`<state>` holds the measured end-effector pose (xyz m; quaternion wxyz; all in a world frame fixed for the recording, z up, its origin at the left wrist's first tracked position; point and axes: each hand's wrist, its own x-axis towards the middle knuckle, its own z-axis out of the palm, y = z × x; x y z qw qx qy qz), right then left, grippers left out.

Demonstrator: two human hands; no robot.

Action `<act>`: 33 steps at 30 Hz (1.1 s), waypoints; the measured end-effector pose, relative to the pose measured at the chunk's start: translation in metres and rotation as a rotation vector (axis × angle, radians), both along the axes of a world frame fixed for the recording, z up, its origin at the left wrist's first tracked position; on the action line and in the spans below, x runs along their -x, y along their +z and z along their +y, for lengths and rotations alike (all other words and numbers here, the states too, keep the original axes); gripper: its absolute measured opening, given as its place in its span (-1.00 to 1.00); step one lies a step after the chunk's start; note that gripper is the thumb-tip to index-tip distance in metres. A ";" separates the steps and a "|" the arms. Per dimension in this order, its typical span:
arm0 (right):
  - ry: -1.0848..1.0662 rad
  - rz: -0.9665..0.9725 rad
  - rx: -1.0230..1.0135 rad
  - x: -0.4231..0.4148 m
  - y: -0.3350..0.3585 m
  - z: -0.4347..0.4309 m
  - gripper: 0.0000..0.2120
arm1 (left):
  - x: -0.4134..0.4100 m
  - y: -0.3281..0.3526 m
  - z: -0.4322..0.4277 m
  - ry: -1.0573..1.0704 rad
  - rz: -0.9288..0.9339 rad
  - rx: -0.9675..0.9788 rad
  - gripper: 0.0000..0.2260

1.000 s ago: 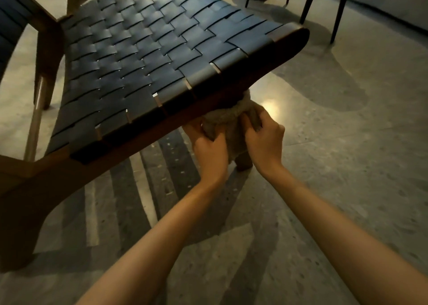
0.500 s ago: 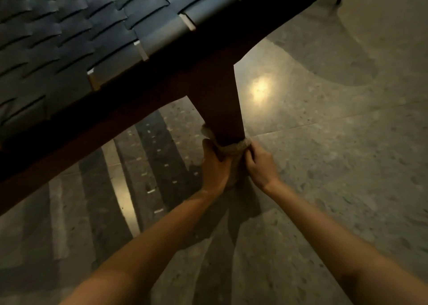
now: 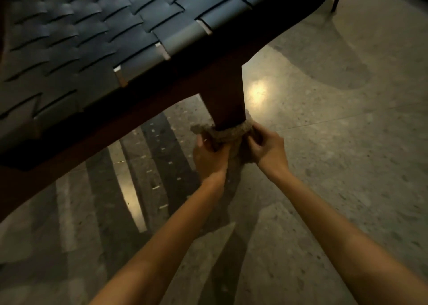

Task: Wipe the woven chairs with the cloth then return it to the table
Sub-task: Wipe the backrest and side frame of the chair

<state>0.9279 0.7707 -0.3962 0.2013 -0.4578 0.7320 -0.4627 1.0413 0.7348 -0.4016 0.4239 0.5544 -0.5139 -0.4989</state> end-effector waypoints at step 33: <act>0.536 0.801 0.559 -0.149 0.153 -0.015 -0.73 | -0.168 0.088 0.030 0.625 0.440 -0.023 -0.77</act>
